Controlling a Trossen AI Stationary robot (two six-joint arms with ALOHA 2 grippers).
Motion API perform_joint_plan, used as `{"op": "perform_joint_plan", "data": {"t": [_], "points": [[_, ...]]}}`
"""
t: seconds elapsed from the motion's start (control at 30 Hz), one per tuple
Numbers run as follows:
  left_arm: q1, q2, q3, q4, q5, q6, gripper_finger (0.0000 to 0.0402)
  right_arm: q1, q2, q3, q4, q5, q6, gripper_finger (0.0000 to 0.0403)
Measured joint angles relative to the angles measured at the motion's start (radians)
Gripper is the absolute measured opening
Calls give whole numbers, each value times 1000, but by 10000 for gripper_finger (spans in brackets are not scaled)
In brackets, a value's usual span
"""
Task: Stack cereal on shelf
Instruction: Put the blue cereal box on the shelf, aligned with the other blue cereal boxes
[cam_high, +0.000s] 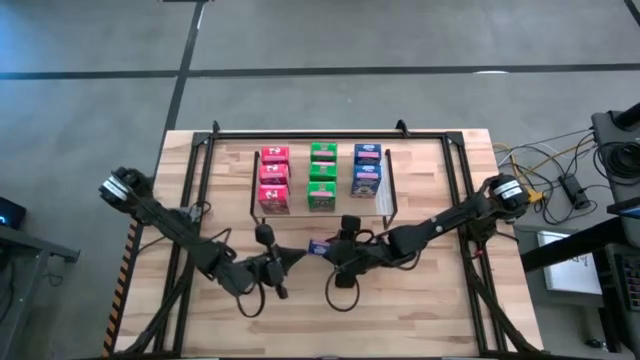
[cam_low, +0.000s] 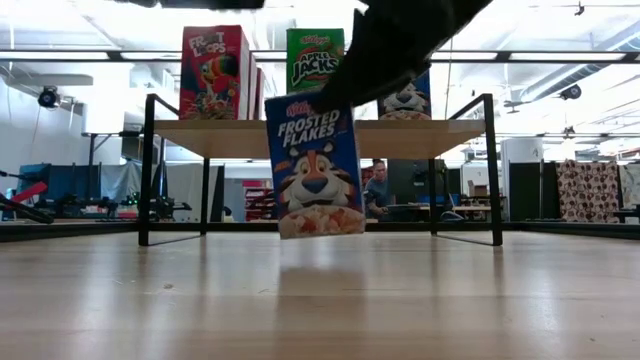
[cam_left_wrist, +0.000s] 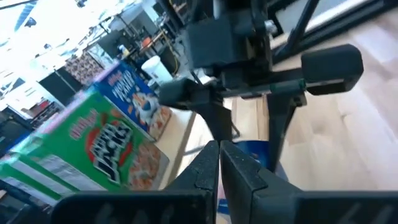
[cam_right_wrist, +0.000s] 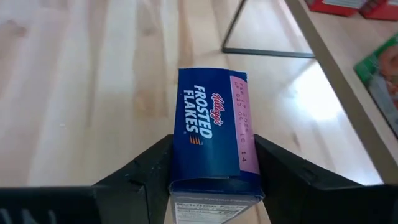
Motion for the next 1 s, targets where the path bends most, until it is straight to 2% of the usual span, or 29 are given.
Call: {"op": "perform_joint_plan", "data": {"t": [0.23, 0.4, 0.63, 1.0], "points": [[-36, -93, -3, -49, -1, 4, 0, 2, -35, 0, -9, -72, 11, 165], [-56, -146, -3, -62, 0, 4, 0, 2, -95, 0, -30, -136, 17, 162], [-69, -194, -3, -88, 0, 4, 0, 5, -240, 0, -148, -159, 35, 171], [-69, -199, -3, -93, 1, 8, 0, 4, -486, 0, -314, -151, 7, 167]]}}
